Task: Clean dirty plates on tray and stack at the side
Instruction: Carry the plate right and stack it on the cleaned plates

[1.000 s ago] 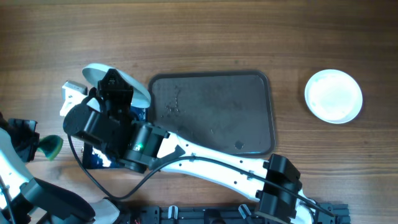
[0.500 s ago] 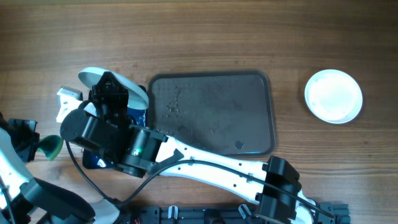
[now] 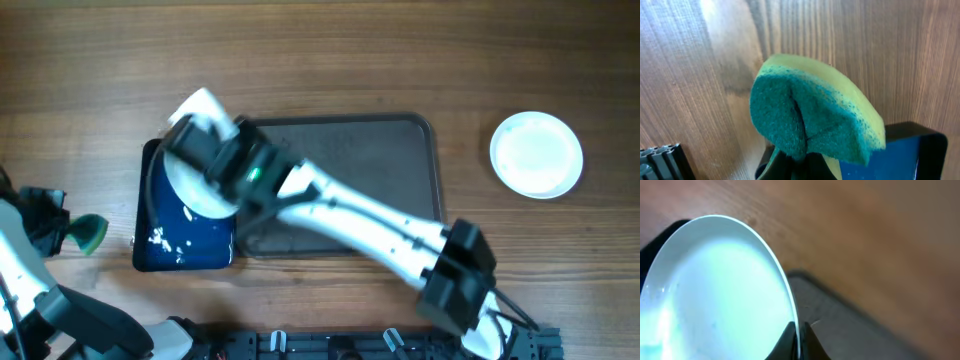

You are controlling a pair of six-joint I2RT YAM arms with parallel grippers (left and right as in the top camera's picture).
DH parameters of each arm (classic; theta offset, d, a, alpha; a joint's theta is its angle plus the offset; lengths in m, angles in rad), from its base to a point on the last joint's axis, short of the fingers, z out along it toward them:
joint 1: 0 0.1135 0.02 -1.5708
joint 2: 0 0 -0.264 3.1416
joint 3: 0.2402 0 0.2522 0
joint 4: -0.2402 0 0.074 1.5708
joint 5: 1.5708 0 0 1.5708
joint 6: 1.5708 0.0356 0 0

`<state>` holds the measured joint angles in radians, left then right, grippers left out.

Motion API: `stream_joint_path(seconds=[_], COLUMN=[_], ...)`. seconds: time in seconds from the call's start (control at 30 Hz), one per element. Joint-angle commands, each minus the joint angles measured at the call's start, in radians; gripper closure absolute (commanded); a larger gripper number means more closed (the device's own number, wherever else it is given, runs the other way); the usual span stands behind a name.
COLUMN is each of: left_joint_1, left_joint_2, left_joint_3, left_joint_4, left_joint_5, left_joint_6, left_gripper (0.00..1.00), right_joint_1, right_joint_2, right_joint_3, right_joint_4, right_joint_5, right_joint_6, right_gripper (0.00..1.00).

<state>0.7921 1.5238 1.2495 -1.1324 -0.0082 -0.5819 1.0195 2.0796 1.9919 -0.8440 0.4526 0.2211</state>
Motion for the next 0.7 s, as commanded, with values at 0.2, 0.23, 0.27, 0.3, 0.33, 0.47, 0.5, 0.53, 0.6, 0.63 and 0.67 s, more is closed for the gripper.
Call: stream_joint_path(seconds=[0.2, 0.23, 0.27, 0.3, 0.33, 0.47, 0.5, 0.53, 0.6, 0.63, 0.67], left_joint_1=[-0.323, -0.365, -0.399, -0.428, -0.465, -0.566, -0.587, -0.602, -0.628, -0.635, -0.64], left_joint_2=[-0.002, -0.002, -0.002, -0.002, -0.002, -0.002, -0.002, -0.002, -0.002, -0.002, -0.002], left_joint_3=[0.013, 0.013, 0.013, 0.013, 0.013, 0.013, 0.013, 0.013, 0.013, 0.013, 0.013], left_joint_4=[0.042, 0.046, 0.05, 0.052, 0.053, 0.052, 0.053, 0.053, 0.052, 0.052, 0.052], left_joint_5=[0.015, 0.014, 0.011, 0.01, 0.007, -0.014, -0.025, -0.033, -0.035, -0.034, -0.034], left_joint_6=[0.002, 0.002, 0.006, 0.01, 0.019, 0.024, 0.024, 0.024, 0.024, 0.024, 0.024], left_gripper=[0.96, 0.96, 0.96, 0.96, 0.96, 0.96, 0.96, 0.96, 0.96, 0.96, 0.96], right_joint_1=[-0.58, -0.64, -0.706, -0.763, -0.828, -1.068, -1.12, -1.184, -1.298, -1.358, -1.407], right_joint_2=[-0.168, -0.169, -0.169, -0.169, -0.169, -0.169, -0.169, -0.169, -0.169, -0.169, -0.169], right_joint_3=[0.018, 0.018, 0.018, 0.01, -0.003, -0.057, -0.075, -0.103, -0.166, -0.212, -0.25], right_joint_4=[-0.294, -0.34, -0.387, -0.415, -0.443, -0.489, -0.492, -0.492, -0.488, -0.474, -0.464], right_joint_5=[-0.424, -0.416, -0.404, -0.401, -0.402, -0.451, -0.465, -0.478, -0.481, -0.481, -0.48], right_joint_6=[0.38, 0.38, 0.373, 0.357, 0.354, 0.298, 0.29, 0.286, 0.283, 0.277, 0.277], right_gripper=[0.96, 0.96, 0.95, 0.95, 0.96, 0.96, 0.96, 0.96, 0.96, 0.96, 0.96])
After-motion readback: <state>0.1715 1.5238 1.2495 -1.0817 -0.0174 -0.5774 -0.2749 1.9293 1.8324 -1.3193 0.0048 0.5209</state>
